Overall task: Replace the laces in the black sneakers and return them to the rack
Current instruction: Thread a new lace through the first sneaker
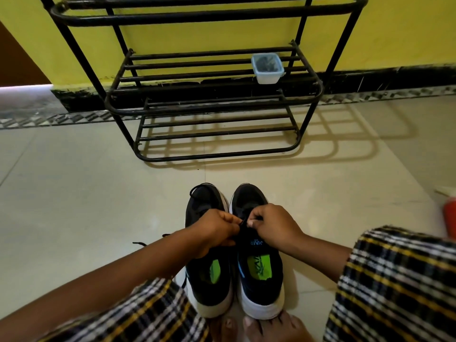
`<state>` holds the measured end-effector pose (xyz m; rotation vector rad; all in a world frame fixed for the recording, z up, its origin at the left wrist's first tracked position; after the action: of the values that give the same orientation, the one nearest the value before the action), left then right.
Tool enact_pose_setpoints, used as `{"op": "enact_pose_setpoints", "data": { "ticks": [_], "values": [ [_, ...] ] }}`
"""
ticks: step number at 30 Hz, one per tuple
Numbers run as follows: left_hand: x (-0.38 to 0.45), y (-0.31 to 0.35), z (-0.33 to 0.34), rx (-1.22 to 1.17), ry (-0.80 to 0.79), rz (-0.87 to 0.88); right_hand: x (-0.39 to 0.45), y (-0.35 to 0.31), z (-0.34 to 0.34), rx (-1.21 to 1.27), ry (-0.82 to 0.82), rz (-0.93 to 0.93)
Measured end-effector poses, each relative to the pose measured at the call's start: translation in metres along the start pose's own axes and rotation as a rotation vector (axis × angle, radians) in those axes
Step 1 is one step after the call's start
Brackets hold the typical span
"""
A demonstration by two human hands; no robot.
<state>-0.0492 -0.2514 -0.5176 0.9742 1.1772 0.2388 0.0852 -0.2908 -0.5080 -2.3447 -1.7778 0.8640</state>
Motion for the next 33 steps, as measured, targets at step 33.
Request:
{"op": "enact_pose_setpoints", "data": {
  "ticks": [33],
  "values": [
    [-0.001, 0.053, -0.006, -0.485, 0.194, 0.172, -0.015, 0.021, -0.001, -0.134, 0.146, -0.284]
  ]
}}
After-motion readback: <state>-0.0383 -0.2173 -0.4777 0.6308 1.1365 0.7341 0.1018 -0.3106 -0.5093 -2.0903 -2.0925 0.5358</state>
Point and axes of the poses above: each hand's wrist, its own x-axis towards the middle knuckle, its own z-axis out of the palm, y = z × x, the point moved 3 cm from there along x, towards the middle knuckle, and after that the axes turned 13 degrees about -x, right-handed, at the moved point
